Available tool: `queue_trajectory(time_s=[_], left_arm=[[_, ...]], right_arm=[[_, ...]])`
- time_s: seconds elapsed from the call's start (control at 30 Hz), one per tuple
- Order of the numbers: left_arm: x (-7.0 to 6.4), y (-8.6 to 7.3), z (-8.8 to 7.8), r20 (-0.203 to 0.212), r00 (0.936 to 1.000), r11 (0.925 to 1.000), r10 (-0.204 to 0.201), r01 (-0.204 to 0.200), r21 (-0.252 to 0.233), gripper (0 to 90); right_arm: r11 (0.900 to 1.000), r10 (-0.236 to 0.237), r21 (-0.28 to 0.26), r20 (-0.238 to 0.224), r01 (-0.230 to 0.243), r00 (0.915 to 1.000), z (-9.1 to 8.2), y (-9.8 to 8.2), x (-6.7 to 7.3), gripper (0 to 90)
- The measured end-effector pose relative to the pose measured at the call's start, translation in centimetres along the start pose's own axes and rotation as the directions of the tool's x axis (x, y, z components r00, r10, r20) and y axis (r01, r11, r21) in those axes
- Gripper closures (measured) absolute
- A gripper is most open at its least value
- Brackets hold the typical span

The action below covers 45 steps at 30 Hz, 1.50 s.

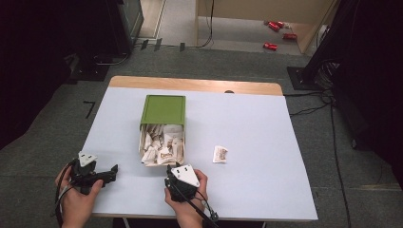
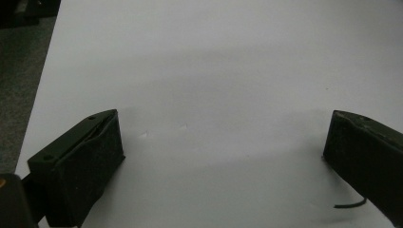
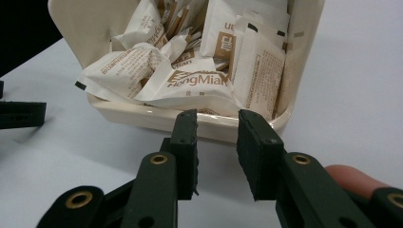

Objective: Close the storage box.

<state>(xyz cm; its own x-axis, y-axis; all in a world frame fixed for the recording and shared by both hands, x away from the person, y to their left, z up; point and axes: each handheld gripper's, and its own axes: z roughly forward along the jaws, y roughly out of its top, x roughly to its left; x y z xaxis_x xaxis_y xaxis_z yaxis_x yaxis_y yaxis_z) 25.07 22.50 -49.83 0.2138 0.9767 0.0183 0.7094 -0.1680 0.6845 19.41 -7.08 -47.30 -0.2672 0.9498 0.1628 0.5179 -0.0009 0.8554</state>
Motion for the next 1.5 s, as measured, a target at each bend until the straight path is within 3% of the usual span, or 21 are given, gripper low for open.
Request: queue_trajectory(time_s=[0.63,1.07,1.5], left_arm=[[0.0,0.0,0.0,0.000,1.0000,1.0000,0.000,0.000,0.000,0.0],[0.0,0.0,0.0,0.000,1.0000,1.0000,0.000,0.000,0.000,0.0],[0.0,0.0,0.0,0.000,1.0000,1.0000,0.000,0.000,0.000,0.0]], right_arm=[[1.000,-0.013,-0.019,0.026,0.013,0.9996,1.5,0.8,0.6,71.6],[1.000,-0.012,-0.015,0.047,0.012,0.9988,3.6,2.4,0.4,71.3],[1.000,-0.009,-0.023,0.045,0.010,0.9990,4.4,3.6,0.2,71.2]])
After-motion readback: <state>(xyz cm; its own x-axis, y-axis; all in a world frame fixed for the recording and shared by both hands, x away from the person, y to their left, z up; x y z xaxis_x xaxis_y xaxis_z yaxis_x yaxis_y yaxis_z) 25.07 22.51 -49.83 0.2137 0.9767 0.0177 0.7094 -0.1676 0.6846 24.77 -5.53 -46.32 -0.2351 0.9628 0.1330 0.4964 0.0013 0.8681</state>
